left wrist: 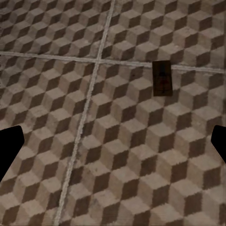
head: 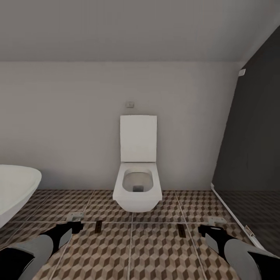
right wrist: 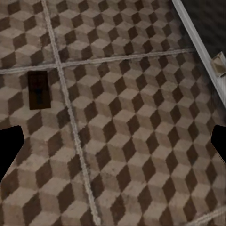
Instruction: Take the four mousetraps from the cabinet in the bathroom and place them on the bathroom floor. Make sure all four end up on the same floor surface, and ensure that at least two of them are either under or directly next to the same bathroom sink.
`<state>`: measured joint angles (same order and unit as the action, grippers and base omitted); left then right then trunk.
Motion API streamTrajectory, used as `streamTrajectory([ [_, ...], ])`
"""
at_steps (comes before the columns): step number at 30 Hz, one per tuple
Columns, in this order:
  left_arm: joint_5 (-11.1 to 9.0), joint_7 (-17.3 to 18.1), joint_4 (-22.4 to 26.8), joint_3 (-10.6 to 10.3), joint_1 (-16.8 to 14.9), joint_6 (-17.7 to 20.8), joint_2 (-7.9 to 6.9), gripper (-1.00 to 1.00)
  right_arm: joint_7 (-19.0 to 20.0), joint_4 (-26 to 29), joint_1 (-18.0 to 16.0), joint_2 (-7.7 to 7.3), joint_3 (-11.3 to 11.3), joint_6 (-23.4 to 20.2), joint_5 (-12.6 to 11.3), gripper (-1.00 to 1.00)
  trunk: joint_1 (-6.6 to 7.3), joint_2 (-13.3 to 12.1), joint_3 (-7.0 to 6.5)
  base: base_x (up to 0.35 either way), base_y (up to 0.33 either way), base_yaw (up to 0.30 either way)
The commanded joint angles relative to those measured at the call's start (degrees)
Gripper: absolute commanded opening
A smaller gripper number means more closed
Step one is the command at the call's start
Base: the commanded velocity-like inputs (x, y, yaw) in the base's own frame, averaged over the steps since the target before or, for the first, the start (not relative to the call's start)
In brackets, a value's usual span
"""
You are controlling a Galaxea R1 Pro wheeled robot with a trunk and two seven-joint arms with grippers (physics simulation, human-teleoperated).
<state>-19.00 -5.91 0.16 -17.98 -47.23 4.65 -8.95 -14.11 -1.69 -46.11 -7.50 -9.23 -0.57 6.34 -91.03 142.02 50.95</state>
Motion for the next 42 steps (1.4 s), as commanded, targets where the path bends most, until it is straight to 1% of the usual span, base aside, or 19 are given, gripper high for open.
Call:
streamTrajectory([
  [1, -0.6, -0.1, 0.0, -0.5, 0.2, 0.2, -0.06, 1.0, -0.2, -0.1, -0.1, -0.17, -0.4, -0.1, 0.6, 1.0, 0.24, -0.4, -0.12, 0.0, 0.0, 0.0],
  [8, -2.6, -0.1, 0.0, -0.5, 3.2, 0.1, -0.33, 1.0, -0.2, -0.2, 0.6, -1.23, -0.4, -0.1, 0.6, 1.0, 1.78, -3.2, -1.38, 0.0, 0.0, 0.0],
  [11, -3.5, -0.1, 0.0, -0.5, 4.6, 0.1, -0.39, 1.0, -0.2, -0.2, 1.9, -1.45, -0.4, -0.1, 0.6, 1.0, 2.43, -4.4, -1.92, 0.0, 0.0, 0.0],
  [12, -3.5, -0.1, 0.0, -0.5, 4.6, 0.1, -0.39, 1.0, -0.2, -0.2, 1.9, -1.45, -0.4, -0.1, 0.6, 1.0, 2.65, -4.8, -2.1, 0.0, 0.0, 0.0],
  [18, -4.8, 0.0, 0.0, -0.5, 7.3, -0.1, -0.44, 1.0, -0.2, -0.2, 5.2, -2.0, -0.4, 0.1, 0.6, 1.0, 3.97, -7.2, -3.18, 0.0, 0.0, 0.0],
  [34, -7.1, 0.1, 0.0, -0.5, 13.4, -0.6, -0.37, 1.0, -0.2, -0.2, 10.8, -2.33, -0.4, 0.7, 0.5, 1.0, 7.49, -13.6, -6.05, 0.0, 0.0, 0.0],
  [35, -7.1, 0.1, 0.0, -0.5, 13.4, -0.6, -0.37, 1.0, -0.2, -0.2, 10.8, -2.33, -0.4, 0.7, 0.5, 1.0, 7.71, -14.0, -6.23, 0.0, 0.0, 0.0],
  [42, -9.2, 0.1, 0.0, -0.5, 16.5, -0.9, -0.37, 1.0, -0.2, -0.2, 14.0, -2.34, -0.4, 0.8, 0.5, 1.0, 9.24, -16.8, -7.49, 0.0, 0.0, 0.0],
])
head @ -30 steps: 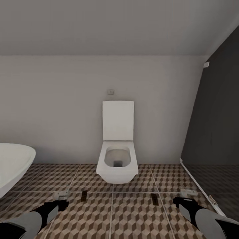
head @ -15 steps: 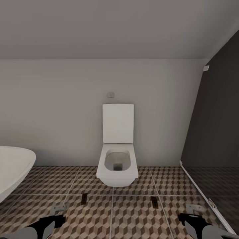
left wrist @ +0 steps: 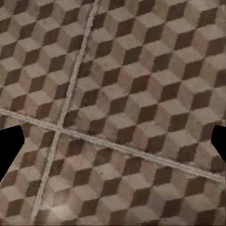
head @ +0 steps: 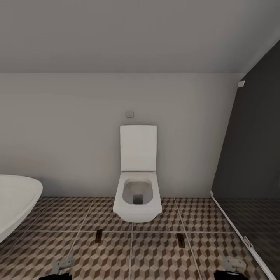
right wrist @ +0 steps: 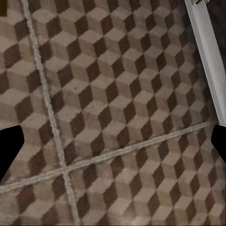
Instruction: Take the four mousetraps from the cabinet in the bathroom and place them on the bathroom floor. Make sure all four end up on the same floor surface, and ensure that at least two of them are either under or directly next to the same bathroom sink.
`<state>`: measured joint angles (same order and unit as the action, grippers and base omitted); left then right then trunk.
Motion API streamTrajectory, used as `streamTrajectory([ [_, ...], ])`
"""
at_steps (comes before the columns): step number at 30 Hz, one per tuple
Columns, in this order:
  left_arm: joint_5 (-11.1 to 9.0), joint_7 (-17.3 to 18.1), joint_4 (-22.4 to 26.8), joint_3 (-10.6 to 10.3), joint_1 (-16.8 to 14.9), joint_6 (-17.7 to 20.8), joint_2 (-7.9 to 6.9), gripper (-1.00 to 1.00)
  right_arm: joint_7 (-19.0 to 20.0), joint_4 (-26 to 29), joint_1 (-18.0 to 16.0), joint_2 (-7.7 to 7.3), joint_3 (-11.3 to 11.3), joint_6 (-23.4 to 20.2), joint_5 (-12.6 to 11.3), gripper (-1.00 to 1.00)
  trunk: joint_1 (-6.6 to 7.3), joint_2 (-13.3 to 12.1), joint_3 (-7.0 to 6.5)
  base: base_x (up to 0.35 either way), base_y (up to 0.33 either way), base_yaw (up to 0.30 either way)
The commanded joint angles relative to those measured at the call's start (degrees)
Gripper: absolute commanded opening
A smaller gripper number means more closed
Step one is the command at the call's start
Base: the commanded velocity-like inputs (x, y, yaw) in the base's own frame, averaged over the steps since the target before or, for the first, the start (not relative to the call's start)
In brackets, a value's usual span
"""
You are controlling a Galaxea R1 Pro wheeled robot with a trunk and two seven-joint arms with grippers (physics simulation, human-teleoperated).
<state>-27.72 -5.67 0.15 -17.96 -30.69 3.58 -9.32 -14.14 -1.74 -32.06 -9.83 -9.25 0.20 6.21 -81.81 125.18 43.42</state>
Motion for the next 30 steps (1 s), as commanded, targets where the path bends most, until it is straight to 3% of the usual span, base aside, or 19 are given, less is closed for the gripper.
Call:
streamTrajectory([
  [1, -0.8, -0.1, 0.0, -0.5, 0.4, 0.2, 0.0, 1.0, -0.2, -0.1, 0.4, -0.01, -0.4, 0.0, 0.6, 1.0, 0.24, -0.4, -0.13, 0.0, 0.0, 0.0],
  [8, -2.6, -0.1, 0.0, -0.5, 3.1, 0.0, 0.11, 1.0, -0.2, -0.1, 3.6, -0.01, -0.4, 0.1, 0.5, 1.0, 1.77, -3.2, -1.39, 0.0, 0.0, 0.0],
  [18, -3.2, -0.1, 0.0, -0.5, 6.5, -3.4, 0.42, 1.0, -0.2, -0.2, 7.5, -0.11, -0.5, 2.3, 0.3, 1.0, 3.97, -7.2, -3.18, 0.0, 0.0, 0.0],
  [30, -3.3, -0.1, 0.0, -0.5, 10.2, -4.9, 0.74, 1.0, -0.2, -0.2, 12.0, -0.12, -0.4, 3.7, 0.3, 1.0, 6.61, -12.0, -5.34, 0.0, 0.0, 0.0],
])
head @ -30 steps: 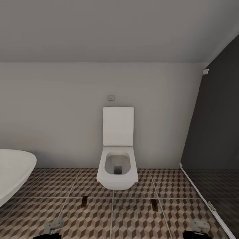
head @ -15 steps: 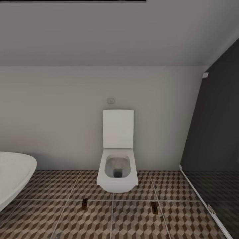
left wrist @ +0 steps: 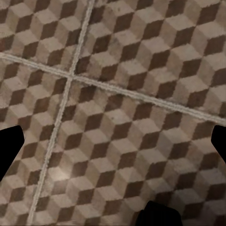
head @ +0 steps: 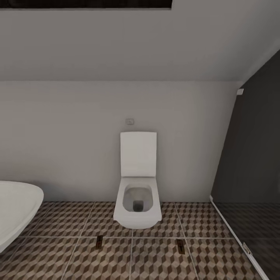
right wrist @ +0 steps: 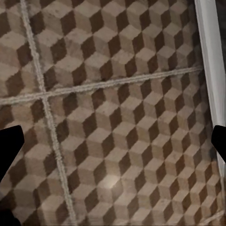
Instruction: Take the four mousetraps from the cabinet in the bathroom and place them on the bathroom floor. Make sure all four end up on the same floor surface, and ensure that at least two of them are either under or directly next to the same bathroom sink.
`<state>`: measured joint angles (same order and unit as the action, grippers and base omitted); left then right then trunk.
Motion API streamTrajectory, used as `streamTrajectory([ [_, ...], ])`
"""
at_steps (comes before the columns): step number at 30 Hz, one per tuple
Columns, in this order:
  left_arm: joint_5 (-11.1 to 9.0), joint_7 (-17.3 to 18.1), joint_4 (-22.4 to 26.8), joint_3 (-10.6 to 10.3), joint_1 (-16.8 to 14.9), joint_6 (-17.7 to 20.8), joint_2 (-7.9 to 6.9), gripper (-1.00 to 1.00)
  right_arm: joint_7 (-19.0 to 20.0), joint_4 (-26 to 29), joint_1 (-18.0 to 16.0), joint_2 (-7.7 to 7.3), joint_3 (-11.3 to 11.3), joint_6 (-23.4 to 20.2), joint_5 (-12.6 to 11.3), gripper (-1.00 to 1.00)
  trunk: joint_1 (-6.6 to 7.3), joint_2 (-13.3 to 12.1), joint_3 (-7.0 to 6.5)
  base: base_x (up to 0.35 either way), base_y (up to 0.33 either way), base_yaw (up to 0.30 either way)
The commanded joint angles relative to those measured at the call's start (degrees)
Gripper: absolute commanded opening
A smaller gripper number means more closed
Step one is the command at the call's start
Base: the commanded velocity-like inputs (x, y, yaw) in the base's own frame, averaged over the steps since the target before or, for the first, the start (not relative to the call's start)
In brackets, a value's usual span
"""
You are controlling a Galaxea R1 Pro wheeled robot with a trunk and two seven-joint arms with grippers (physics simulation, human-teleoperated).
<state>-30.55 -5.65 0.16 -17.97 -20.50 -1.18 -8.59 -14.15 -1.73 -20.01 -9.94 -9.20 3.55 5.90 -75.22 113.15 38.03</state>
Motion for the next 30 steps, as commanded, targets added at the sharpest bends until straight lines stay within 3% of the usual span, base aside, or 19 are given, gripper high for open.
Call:
streamTrajectory([
  [1, -0.5, -0.1, 0.0, -0.5, 0.0, -0.1, 0.01, 1.0, -0.2, -0.2, -0.1, -0.01, -0.5, 0.3, 0.6, 1.0, 0.23, -0.4, -0.13, 0.0, 0.0, 0.0],
  [19, -0.4, -0.1, 0.0, -0.5, 3.3, -0.3, 1.13, 1.0, 0.0, -0.2, 5.2, 0.53, -0.5, 3.0, 0.8, 1.0, 4.19, -7.6, -3.36, 0.0, 0.0, 0.0],
  [30, -0.2, -0.1, 0.1, -0.5, 6.0, -1.1, 4.46, 1.0, 3.9, -0.2, 9.2, 1.24, -0.5, 3.8, 0.9, 1.0, 6.6, -12.0, -5.34, 0.0, 0.0, 0.0],
])
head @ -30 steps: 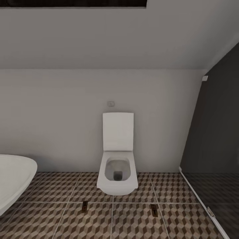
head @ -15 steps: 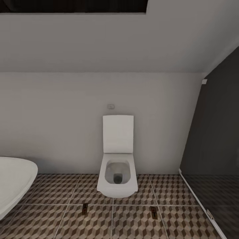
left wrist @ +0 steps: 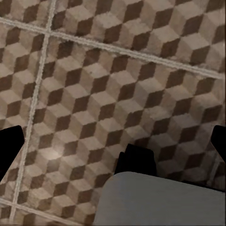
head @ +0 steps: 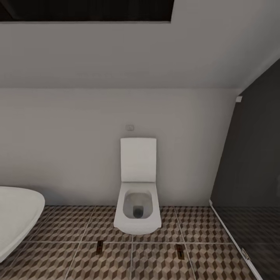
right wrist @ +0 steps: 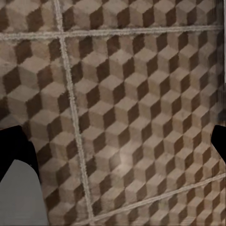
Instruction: Take the four mousetraps from the cabinet in the bathroom and place them on the bathroom floor. Make sure all four end up on the same floor surface, and ensure that at least two of them are either under or directly next to the same bathroom sink.
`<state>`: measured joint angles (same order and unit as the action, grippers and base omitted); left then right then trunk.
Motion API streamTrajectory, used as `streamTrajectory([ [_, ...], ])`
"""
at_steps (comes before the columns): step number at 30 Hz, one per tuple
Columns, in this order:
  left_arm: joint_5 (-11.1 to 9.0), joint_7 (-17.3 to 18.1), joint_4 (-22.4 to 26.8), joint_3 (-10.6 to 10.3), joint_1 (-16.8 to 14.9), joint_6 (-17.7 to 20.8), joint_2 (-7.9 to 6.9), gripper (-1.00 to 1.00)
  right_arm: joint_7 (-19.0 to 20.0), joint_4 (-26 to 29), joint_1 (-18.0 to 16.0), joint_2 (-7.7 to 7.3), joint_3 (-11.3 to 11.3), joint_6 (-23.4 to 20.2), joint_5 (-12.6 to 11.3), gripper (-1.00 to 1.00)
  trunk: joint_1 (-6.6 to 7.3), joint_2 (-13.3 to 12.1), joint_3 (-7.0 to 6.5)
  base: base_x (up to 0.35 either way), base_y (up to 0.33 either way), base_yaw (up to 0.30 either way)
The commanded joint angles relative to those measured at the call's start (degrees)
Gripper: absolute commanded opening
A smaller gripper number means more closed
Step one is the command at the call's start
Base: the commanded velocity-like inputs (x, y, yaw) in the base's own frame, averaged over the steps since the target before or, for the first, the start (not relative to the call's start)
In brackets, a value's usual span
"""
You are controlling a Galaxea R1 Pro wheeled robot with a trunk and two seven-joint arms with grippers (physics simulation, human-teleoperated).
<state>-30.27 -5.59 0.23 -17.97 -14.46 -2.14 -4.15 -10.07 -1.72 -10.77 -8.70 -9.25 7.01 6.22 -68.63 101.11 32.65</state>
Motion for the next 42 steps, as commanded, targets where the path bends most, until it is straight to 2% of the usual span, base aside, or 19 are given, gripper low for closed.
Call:
streamTrajectory([
  [1, -0.4, -0.1, 0.0, -0.5, 0.3, -0.4, 0.4, 1.0, 0.3, -0.2, 0.4, 0.06, -0.5, 0.4, 0.6, 1.0, 0.23, -0.4, -0.13, 0.0, 0.0, 0.0],
  [8, -0.3, 0.0, 0.0, -0.5, 1.7, -3.0, 1.77, 1.0, 2.3, -0.2, 2.6, 1.21, -0.5, 2.3, 0.5, 1.0, 1.77, -3.2, -1.39, 0.0, 0.0, 0.0],
  [18, -0.4, 0.1, -0.1, -0.5, 2.1, -4.0, 2.22, 1.0, 2.8, -0.2, 4.3, 2.75, -0.5, 3.4, 0.5, 1.0, 3.97, -7.2, -3.18, 0.0, 0.0, 0.0],
  [30, -0.2, 0.2, -0.1, -0.6, 2.4, -4.1, 2.89, 1.0, 2.9, -0.2, 4.7, 3.81, -0.5, 3.6, 0.5, 1.0, 6.6, -12.0, -5.34, 0.0, 0.0, 0.0],
  [42, 0.0, 0.1, 0.0, -0.6, 2.5, -4.2, 4.52, 1.0, 2.8, -0.2, 4.8, 5.27, -0.6, 3.6, 0.2, 1.0, 6.6, -12.0, -5.34, 0.0, 0.0, 0.0],
])
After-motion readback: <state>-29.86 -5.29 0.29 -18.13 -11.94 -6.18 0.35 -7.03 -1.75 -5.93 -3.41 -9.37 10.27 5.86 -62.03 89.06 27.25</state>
